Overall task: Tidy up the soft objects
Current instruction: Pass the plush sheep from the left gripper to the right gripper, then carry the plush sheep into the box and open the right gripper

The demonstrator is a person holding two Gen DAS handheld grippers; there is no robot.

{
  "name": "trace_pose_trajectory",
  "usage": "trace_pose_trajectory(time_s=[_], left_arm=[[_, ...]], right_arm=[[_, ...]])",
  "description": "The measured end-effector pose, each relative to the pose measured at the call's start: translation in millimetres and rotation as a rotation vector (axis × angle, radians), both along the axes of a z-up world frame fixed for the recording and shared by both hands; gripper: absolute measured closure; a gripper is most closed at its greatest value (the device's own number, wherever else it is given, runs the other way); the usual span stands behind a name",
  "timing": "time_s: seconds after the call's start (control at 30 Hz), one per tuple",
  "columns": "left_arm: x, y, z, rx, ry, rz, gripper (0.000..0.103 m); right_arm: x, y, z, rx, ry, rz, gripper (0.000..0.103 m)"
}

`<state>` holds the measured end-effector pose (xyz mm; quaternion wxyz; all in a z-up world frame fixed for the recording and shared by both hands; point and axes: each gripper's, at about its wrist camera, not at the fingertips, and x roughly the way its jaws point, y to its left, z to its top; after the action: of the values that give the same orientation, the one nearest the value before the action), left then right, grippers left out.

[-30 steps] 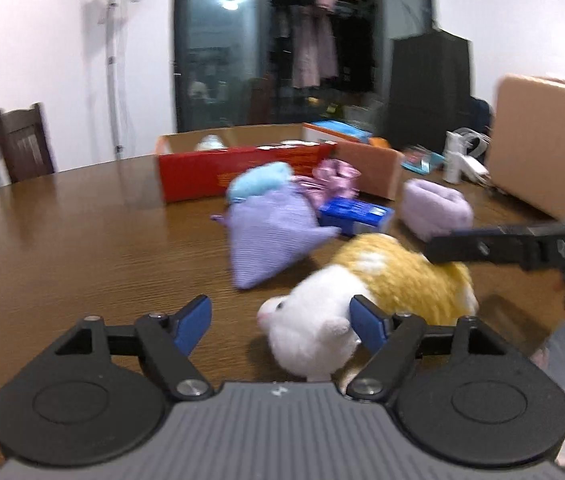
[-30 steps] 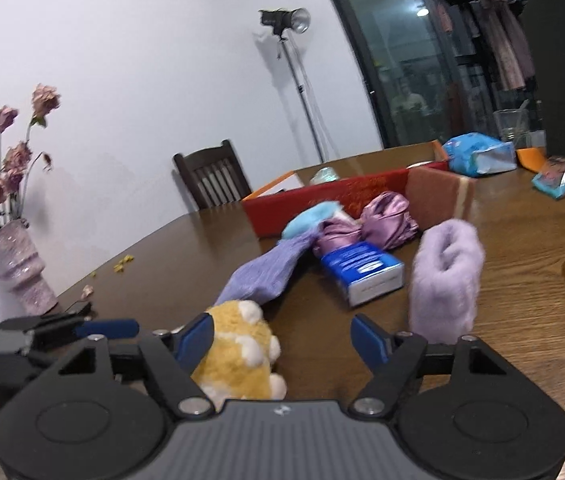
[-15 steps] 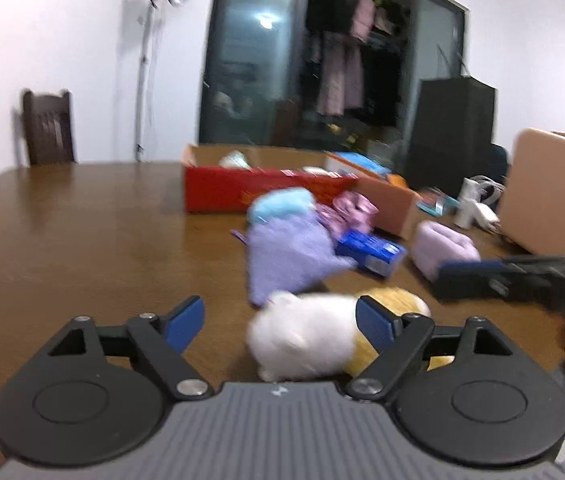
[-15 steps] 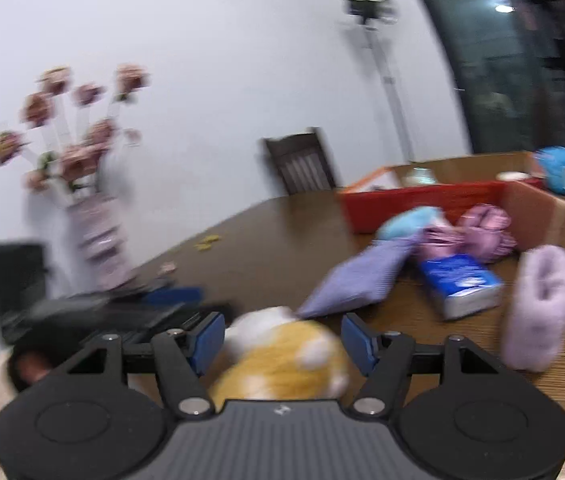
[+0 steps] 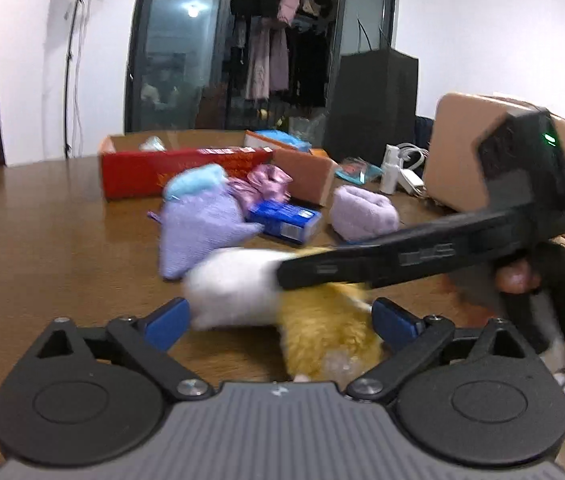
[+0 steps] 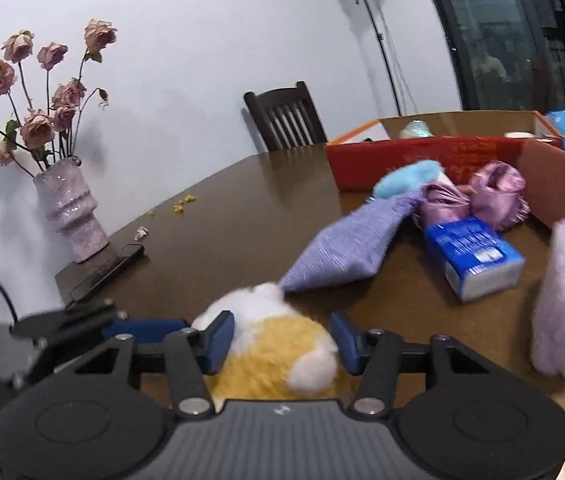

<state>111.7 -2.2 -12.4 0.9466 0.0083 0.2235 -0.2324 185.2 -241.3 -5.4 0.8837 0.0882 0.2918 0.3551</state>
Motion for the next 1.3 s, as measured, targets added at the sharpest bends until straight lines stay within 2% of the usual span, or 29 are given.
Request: trace_pose_trajectory(time_s=[0.1, 0.2, 0.27, 0.33, 0.37, 0.47, 0.53, 0.63, 0.73, 0.83, 0.9, 1.0, 1.1, 1.23, 1.3], left_arm=[[0.7, 21.8, 2.2, 0.027, -0.01, 0.096, 0.009], [7.8, 41.8, 6.4, -0.086, 0.055, 0.107, 0.009], [9.7, 44.6, 11.3, -0.198, 0.107, 0.051, 0.009], [8.9, 32.8, 13.5, -0.235, 0.111, -0.047, 0.007], [9.0, 22.5, 12.9, -0.215, 0.104, -0.081, 0.007], [13.4, -12.5, 4.5, -0.092, 0.127, -0.141, 0.009], [15.3, -27.0, -2.9, -0.021, 0.135, -0.142, 0.018], [22.9, -16.9, -2.6, -0.031, 0.147, -0.102, 0.021], [28.9, 2.7, 0.6, -0.027, 0.127, -0.002, 0.025], [34.1, 15.8, 3.6, -0.102, 0.148, 0.025, 0.021], [33.2, 18.1, 7.0, -0.173, 0.159, 0.0, 0.019], [42.7, 9.4, 6.4, -0.241, 0.23, -0.042, 0.02], [57.1, 0.9, -5.3, -0.295, 0.338, -0.065, 0.048], [65.9, 6.8, -4.2, -0.367, 0.357, -0.014, 0.054], [69.1, 11.4, 9.5, -0.409, 0.319, -0.012, 0.054]], right_arm=[[-16.4, -14.6, 0.5, 0.021, 0.019, -0.072, 0.052], [-22.2, -20.5, -2.2, 0.052, 0.035, -0.126, 0.049], [-22.9, -24.4, -0.8, 0.067, 0.031, -0.163, 0.049], [-18.8, -25.6, -2.6, 0.059, 0.035, -0.165, 0.049], [-17.3, -27.4, -4.8, 0.058, 0.041, -0.176, 0.049], [-16.5, -32.2, -7.7, 0.083, 0.057, -0.213, 0.048], [-20.8, -34.0, -5.1, 0.058, 0.032, -0.25, 0.048], [-23.8, -41.8, -3.3, 0.06, 0.033, -0.273, 0.048], [-28.0, -50.7, 0.6, 0.1, 0.038, -0.284, 0.048], [-28.7, -52.8, 3.1, 0.122, 0.042, -0.279, 0.046], [-25.4, -51.9, 0.6, 0.133, 0.067, -0.286, 0.046], [-21.4, -51.1, -6.7, 0.155, 0.116, -0.283, 0.045], [-16.7, -50.0, -15.4, 0.191, 0.154, -0.275, 0.044], [-16.9, -48.7, -14.5, 0.21, 0.151, -0.27, 0.051], [-17.4, -49.4, -2.8, 0.239, 0.116, -0.268, 0.052]])
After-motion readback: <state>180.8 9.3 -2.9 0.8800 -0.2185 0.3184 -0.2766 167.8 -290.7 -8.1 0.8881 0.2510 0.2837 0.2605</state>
